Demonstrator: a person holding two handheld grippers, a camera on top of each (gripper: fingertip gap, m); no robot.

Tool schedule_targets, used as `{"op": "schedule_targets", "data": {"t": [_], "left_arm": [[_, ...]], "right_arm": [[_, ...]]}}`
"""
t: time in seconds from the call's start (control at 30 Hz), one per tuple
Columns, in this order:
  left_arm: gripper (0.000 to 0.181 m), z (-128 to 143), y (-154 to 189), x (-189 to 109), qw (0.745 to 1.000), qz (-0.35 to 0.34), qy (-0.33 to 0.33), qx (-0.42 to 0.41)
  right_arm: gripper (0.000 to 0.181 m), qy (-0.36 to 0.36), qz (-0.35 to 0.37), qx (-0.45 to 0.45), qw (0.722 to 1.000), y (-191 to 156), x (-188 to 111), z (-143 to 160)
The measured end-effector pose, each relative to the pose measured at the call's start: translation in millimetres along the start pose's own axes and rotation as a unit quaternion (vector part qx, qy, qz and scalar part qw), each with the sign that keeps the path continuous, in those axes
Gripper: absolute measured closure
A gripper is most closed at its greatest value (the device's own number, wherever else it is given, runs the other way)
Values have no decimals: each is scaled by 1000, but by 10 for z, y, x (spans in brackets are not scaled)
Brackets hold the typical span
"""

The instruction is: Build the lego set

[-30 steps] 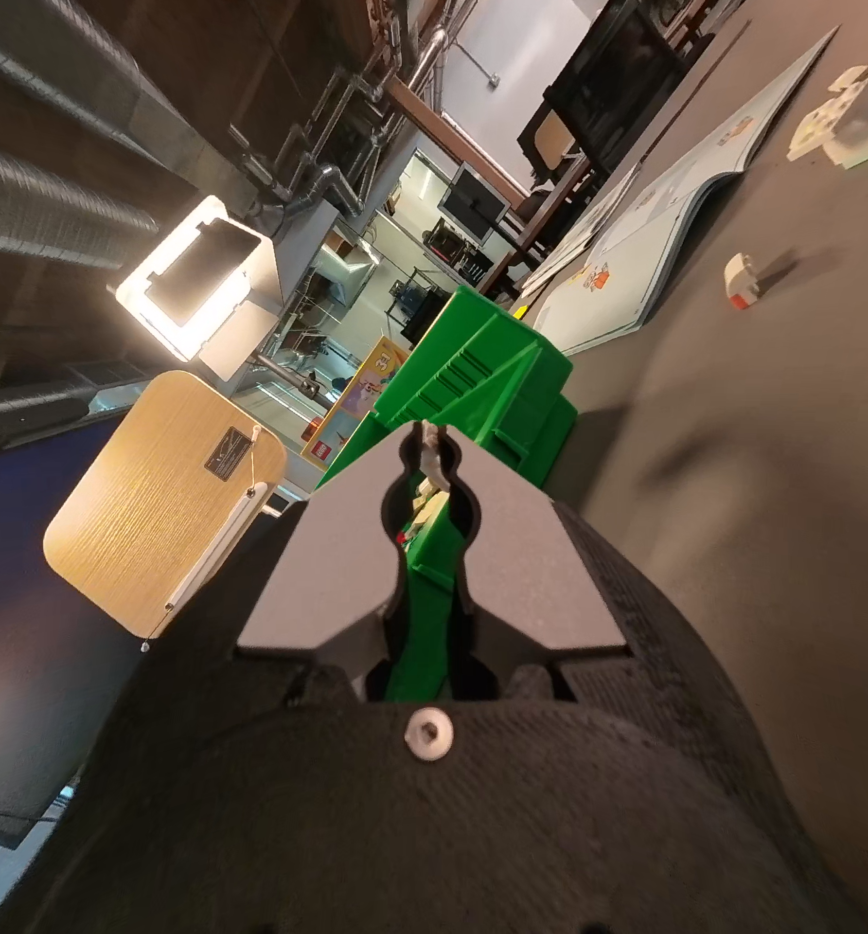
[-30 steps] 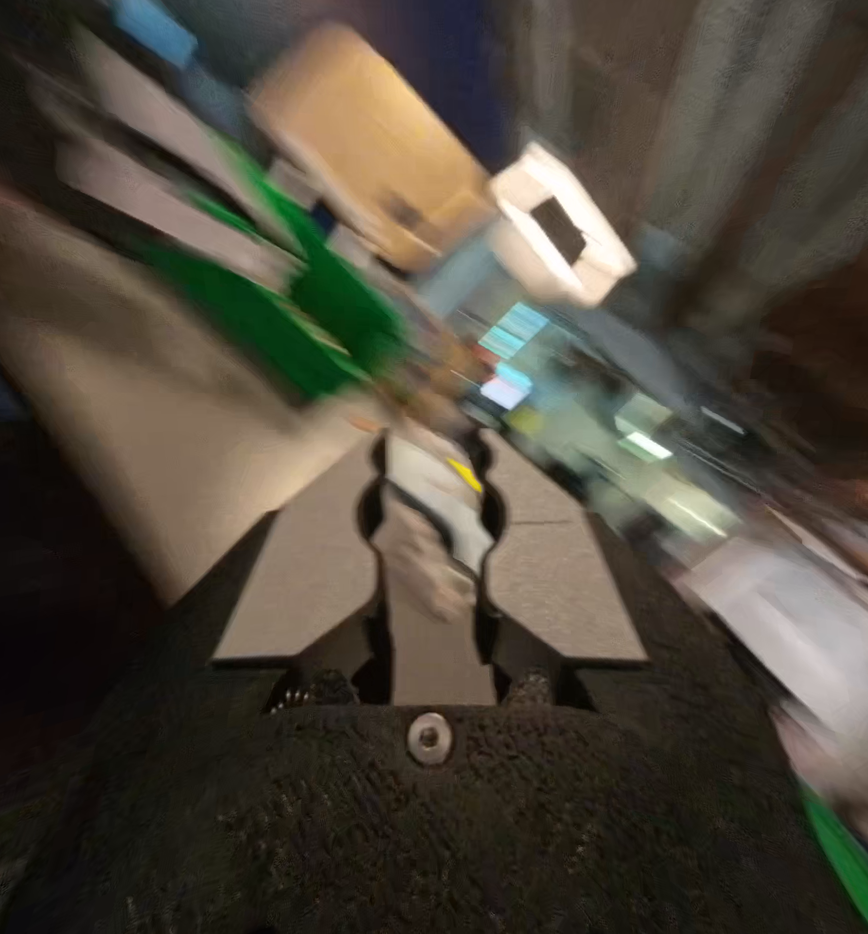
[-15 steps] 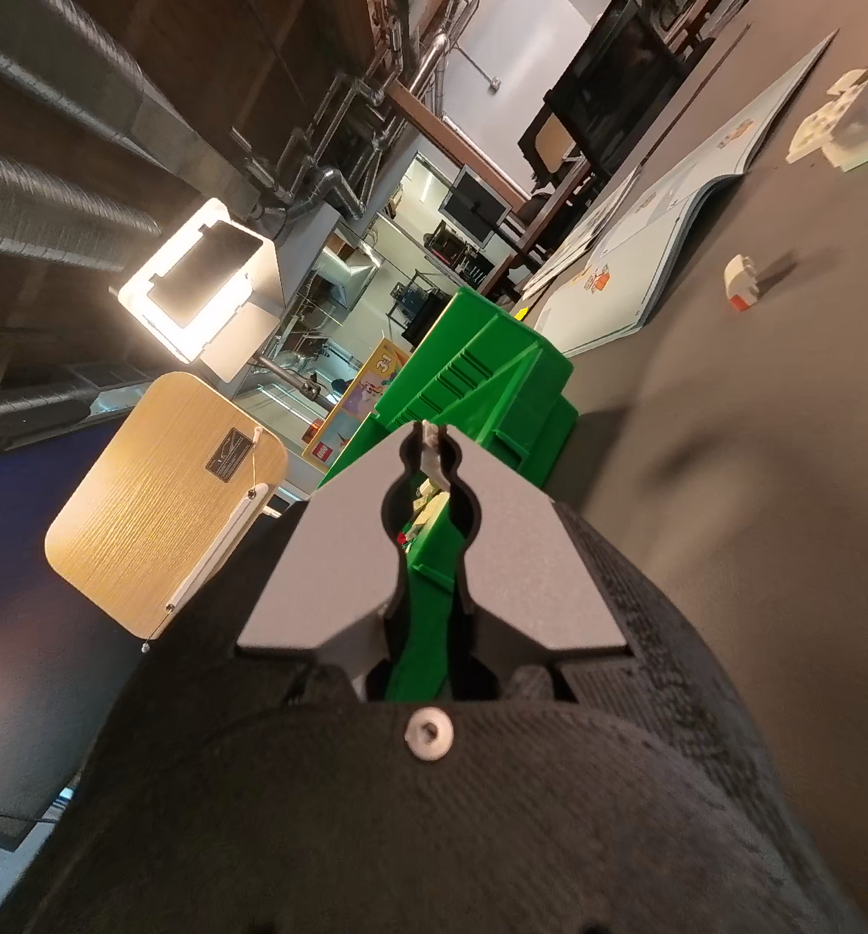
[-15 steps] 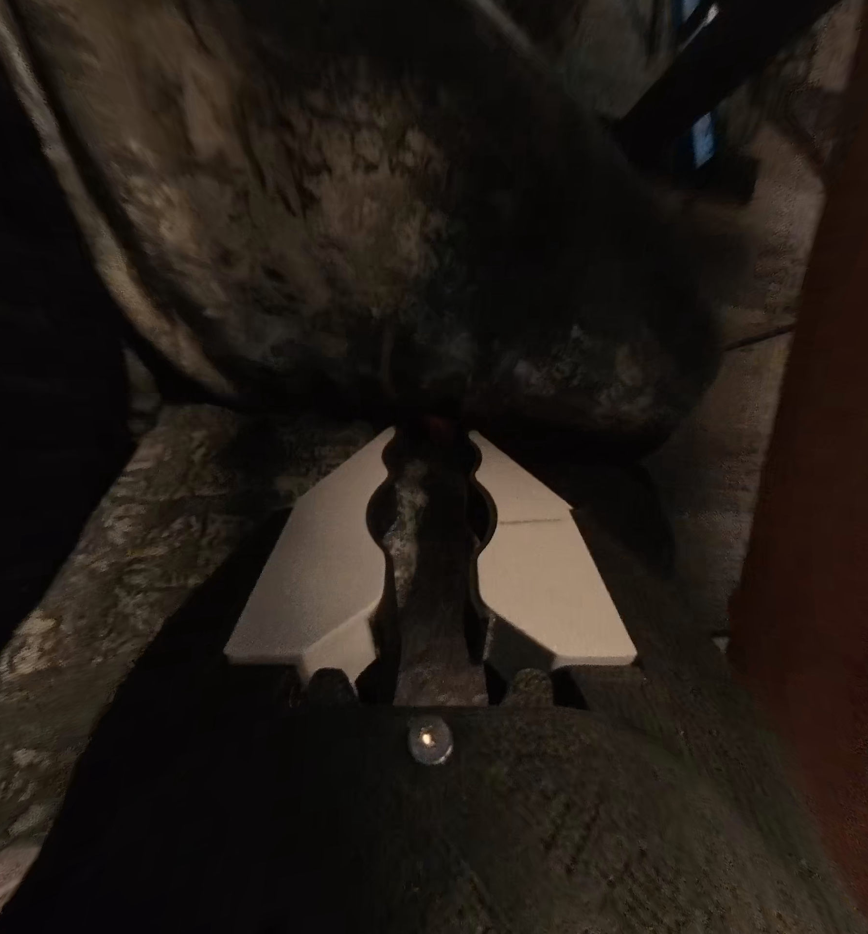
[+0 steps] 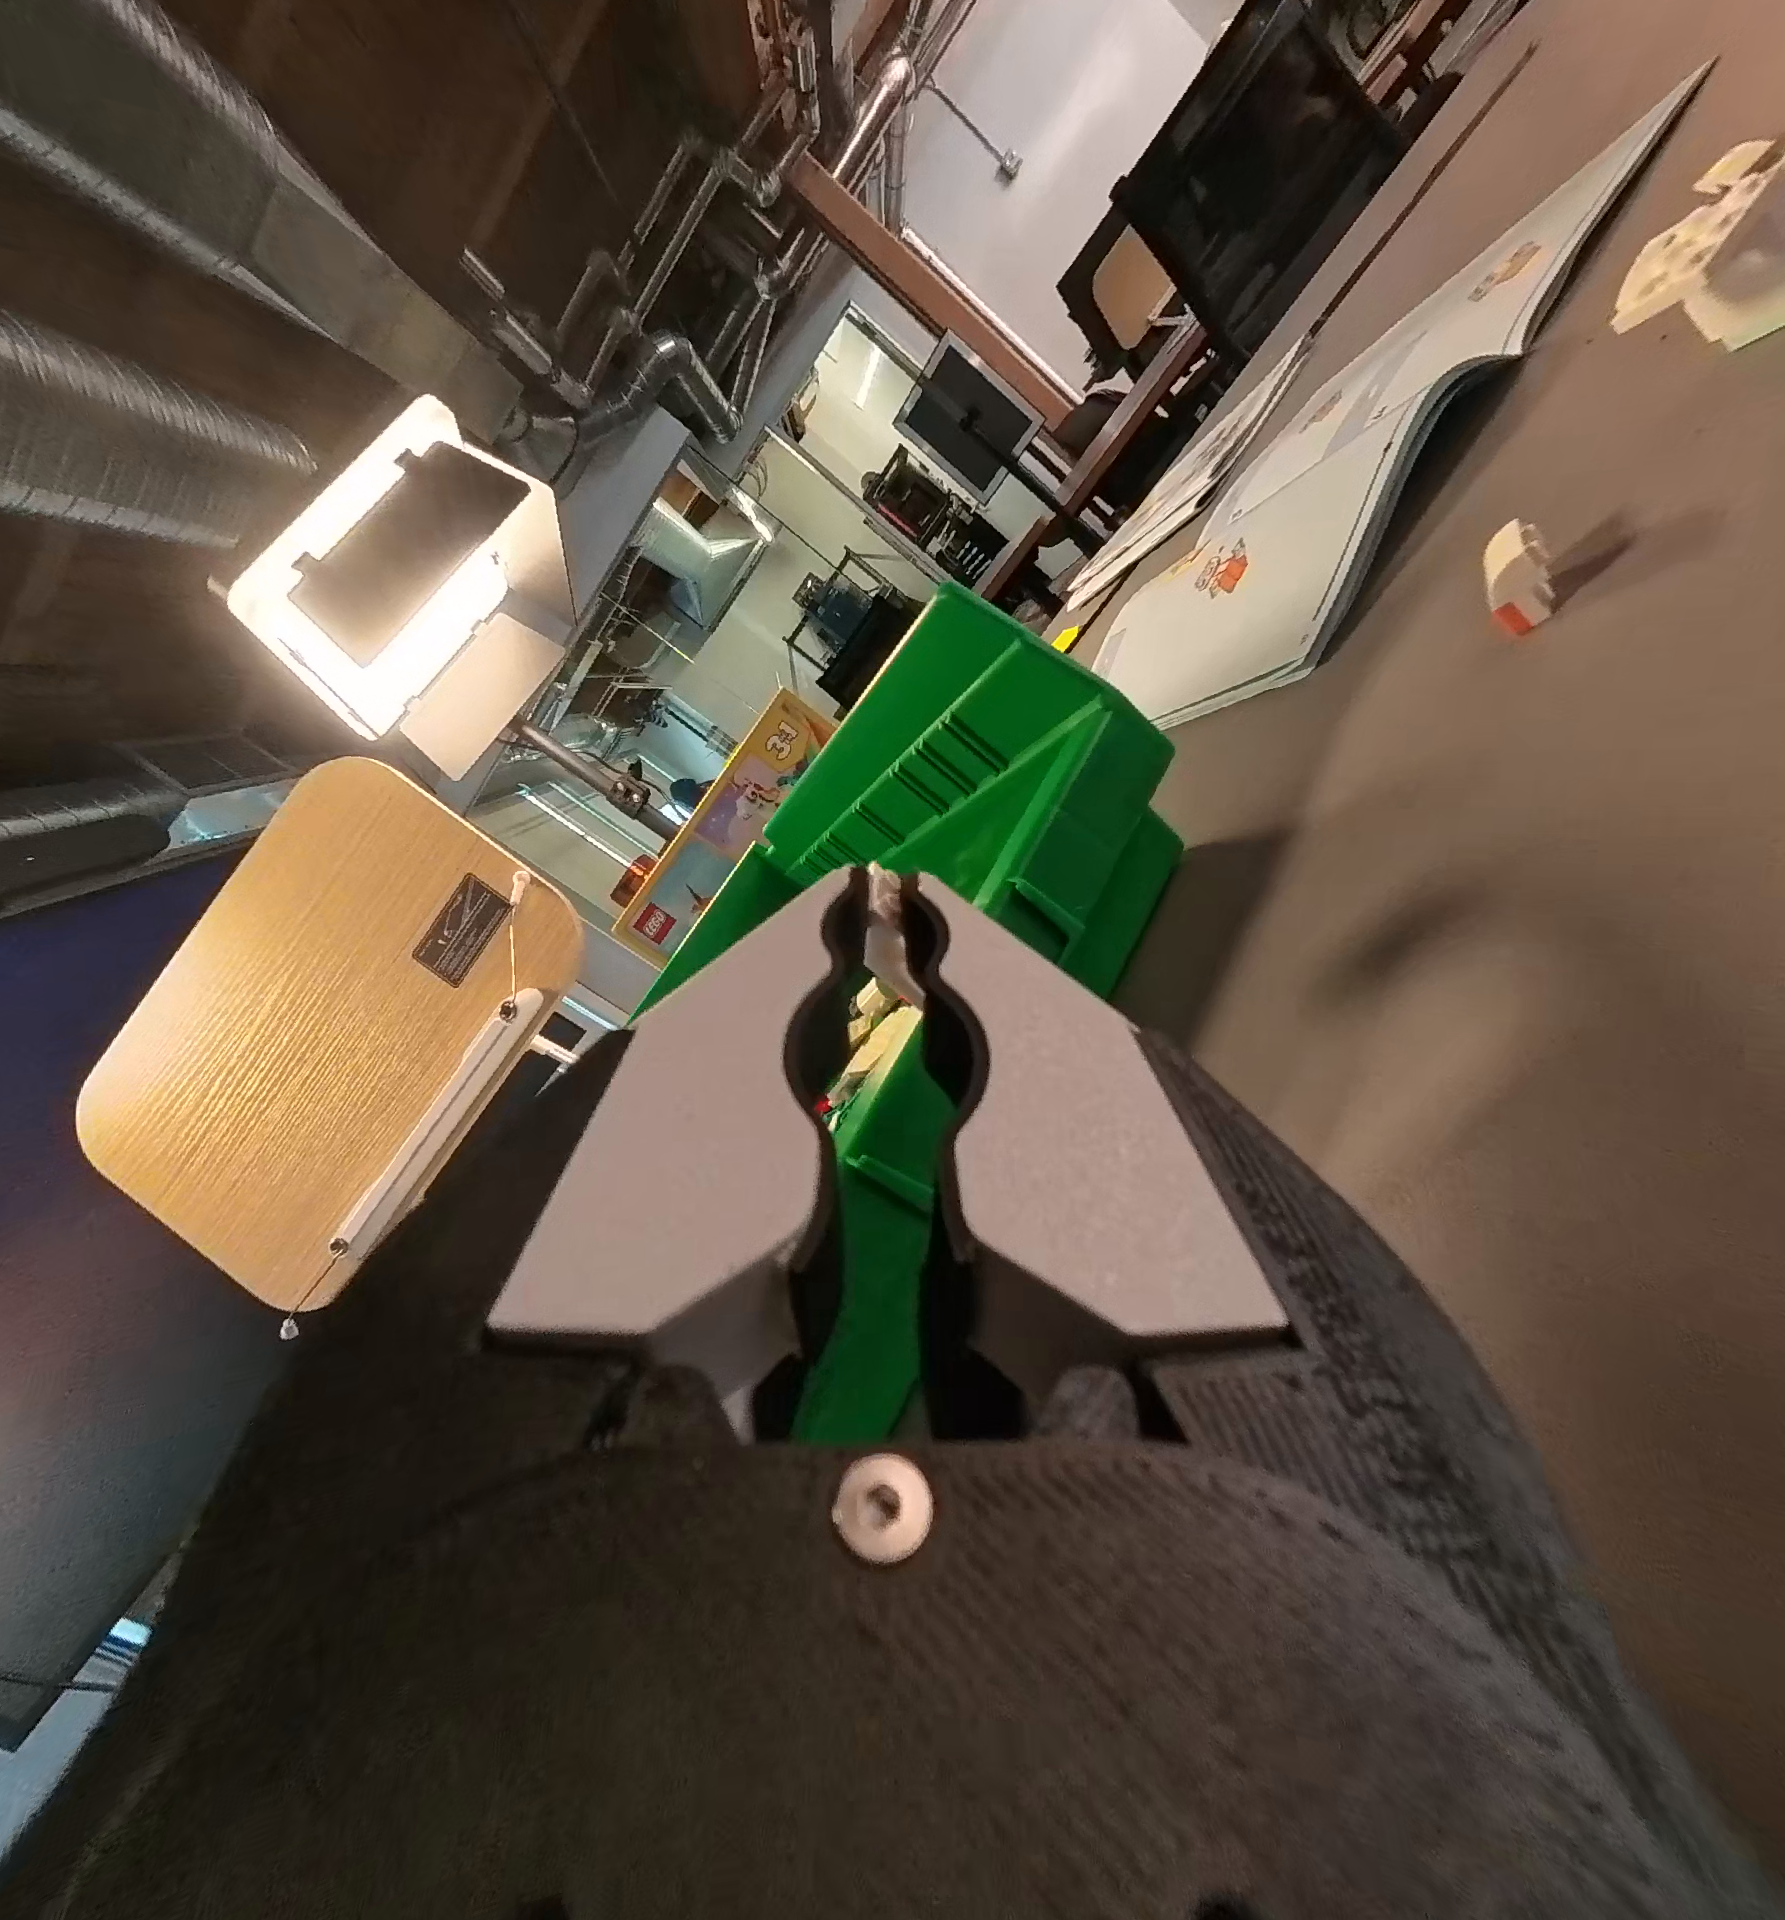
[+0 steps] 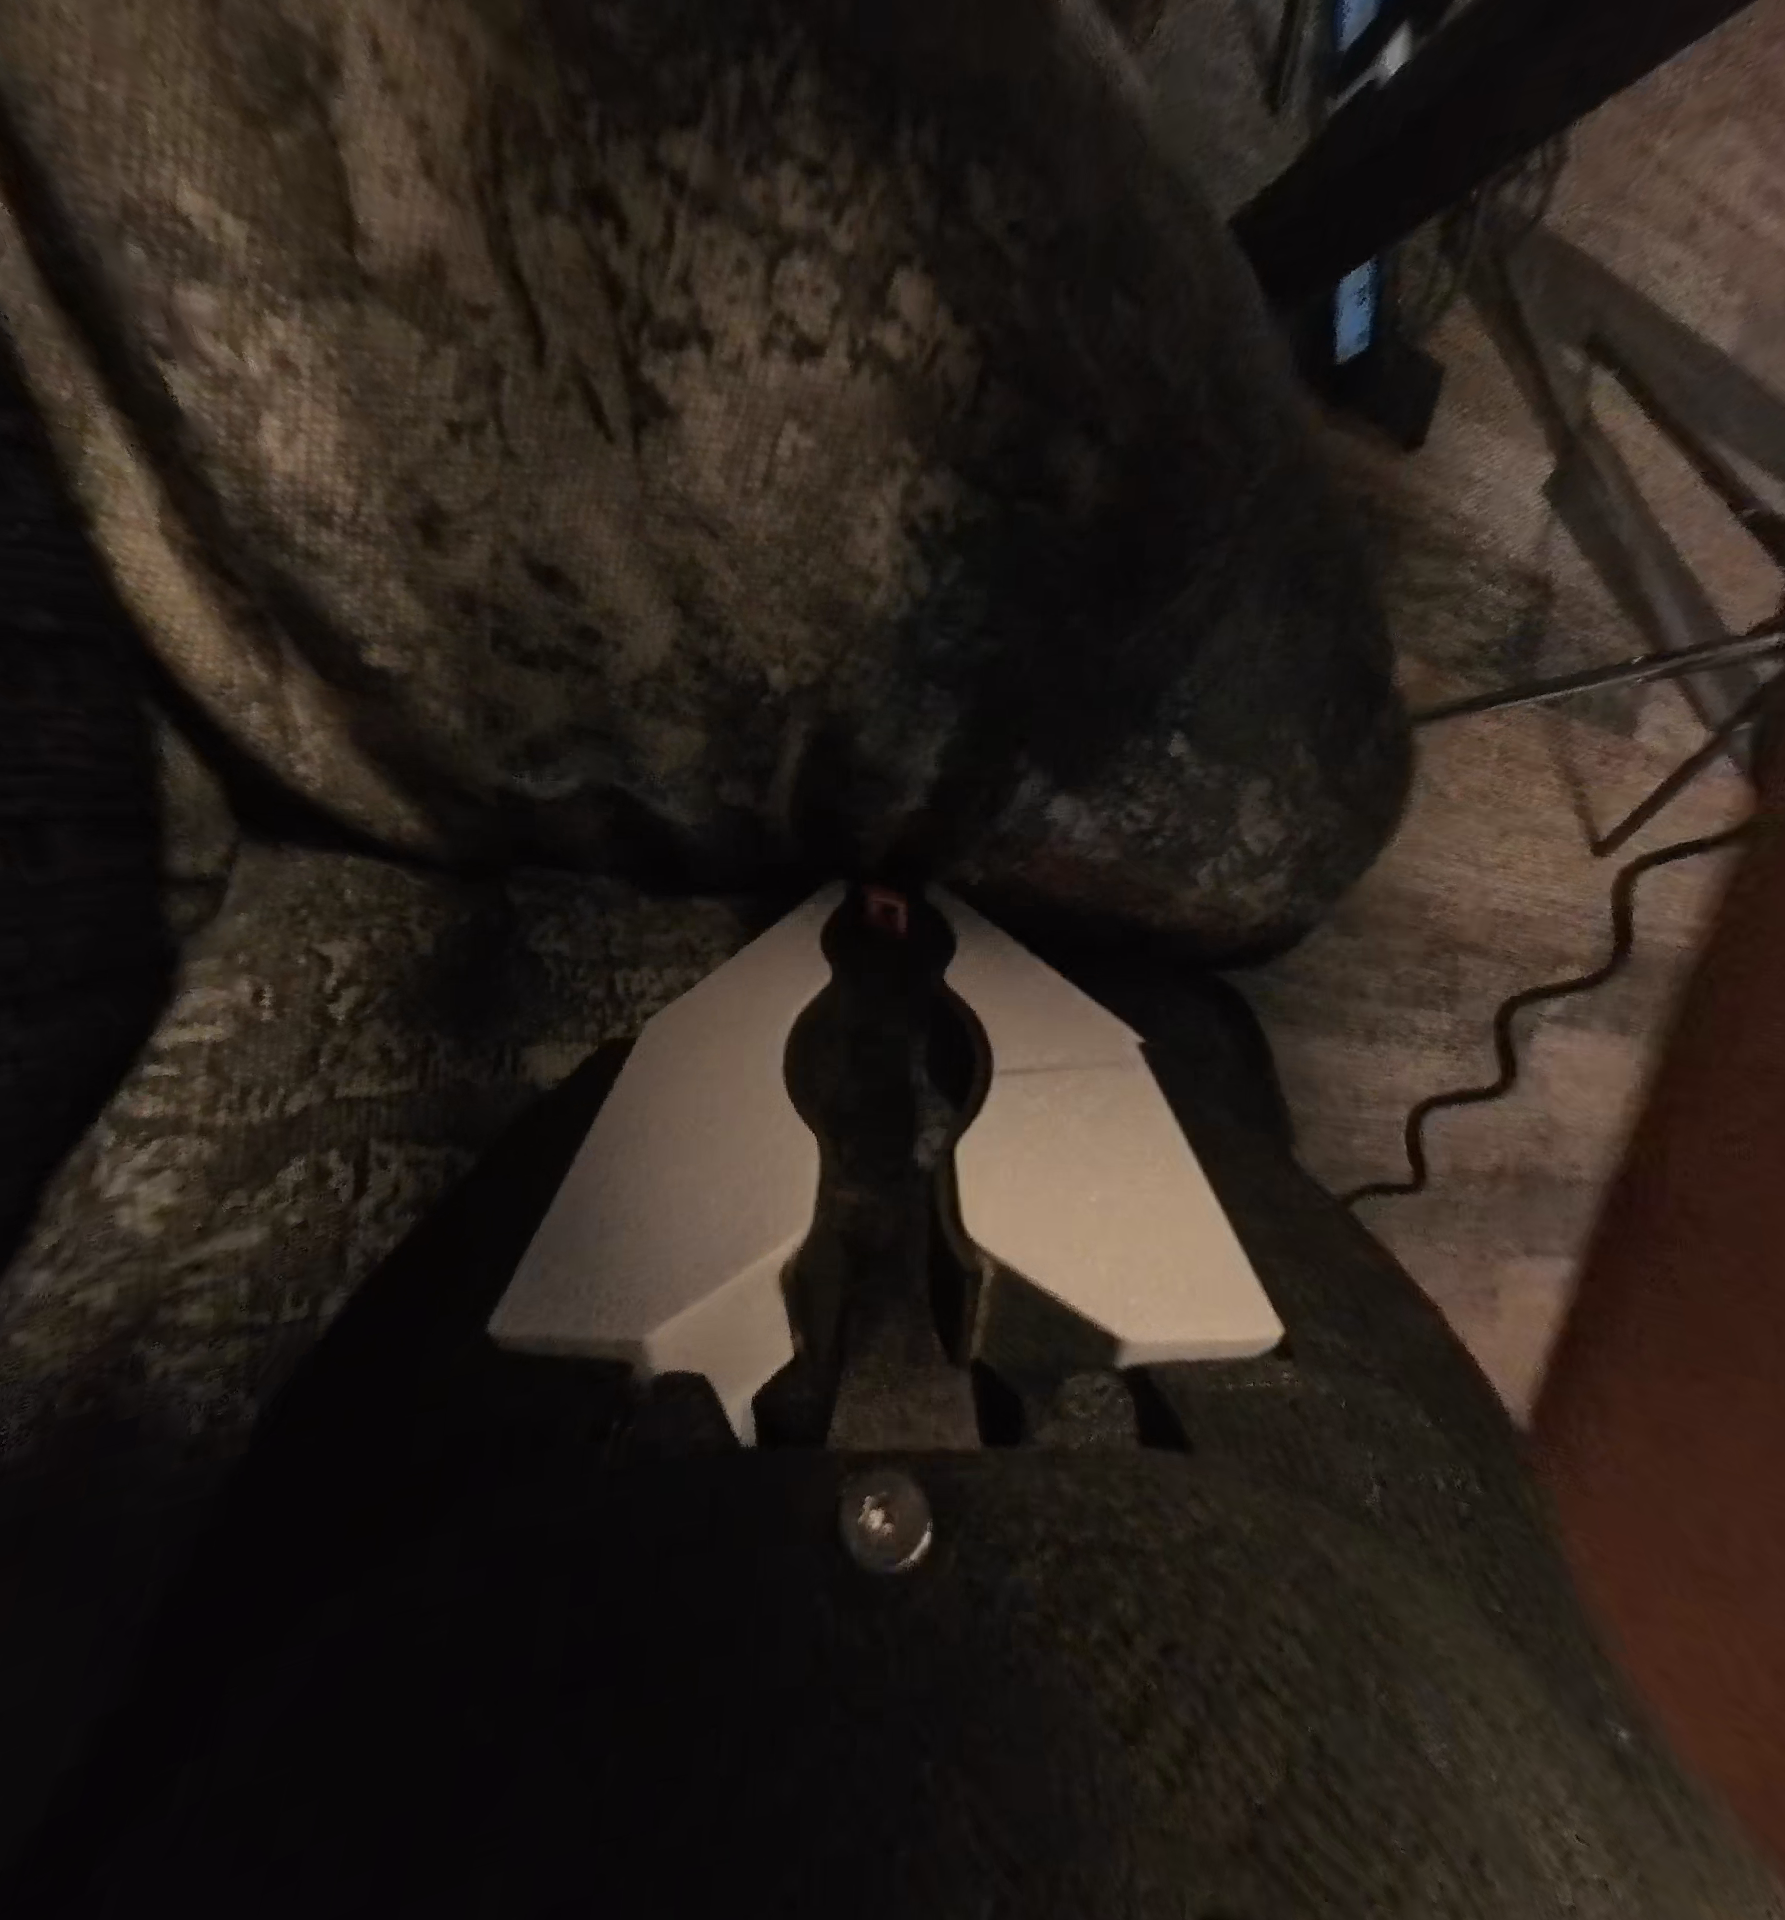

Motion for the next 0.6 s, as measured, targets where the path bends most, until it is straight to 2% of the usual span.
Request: {"op": "schedule_targets", "data": {"t": [0.07, 0.1, 0.17, 0.23, 0.33, 0.4, 0.5, 0.57, 0.6], "left_arm": [[175, -1, -2, -4, 1000, 3, 1, -3], [175, -1, -5, -6, 1000, 5, 1, -6], [175, 4, -10, -3, 1000, 8, -1, -12], [175, 23, 15, 16, 1000, 20, -13, -10], [175, 2, 68, 14, 998, 53, -12, -19], [175, -92, 72, -4, 994, 84, 6, -71], [175, -401, 122, -2, 964, 169, 41, -200], [176, -689, 197, 22, 923, 252, 86, -278], [176, -828, 223, 47, 894, 295, 105, -320]], "right_arm": [[174, 81, 16, 45, 996, 62, -194, -88], [175, 152, 12, 85, 985, 93, -367, -166], [175, 295, 7, 157, 943, 184, -804, -272], [175, 392, 18, 194, 899, 290, -1213, -260], [175, 506, 36, 219, 834, 479, -1752, -185], [176, 551, 53, 226, 802, 665, -2026, -80], [176, 584, 84, 223, 776, 1041, -2320, 113], [175, 590, 94, 208, 775, 1318, -2444, 208], [175, 592, 95, 195, 776, 1455, -2488, 242]]}}
Point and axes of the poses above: each gripper's, where its closed fingertips meet, x out along the fingers, z out of its underside, y = z × x across the jaws, the point moved 4 cm from there along -x, back along the fingers, and after that the axes turned 2 degrees about -x, right-handed, at the moved point
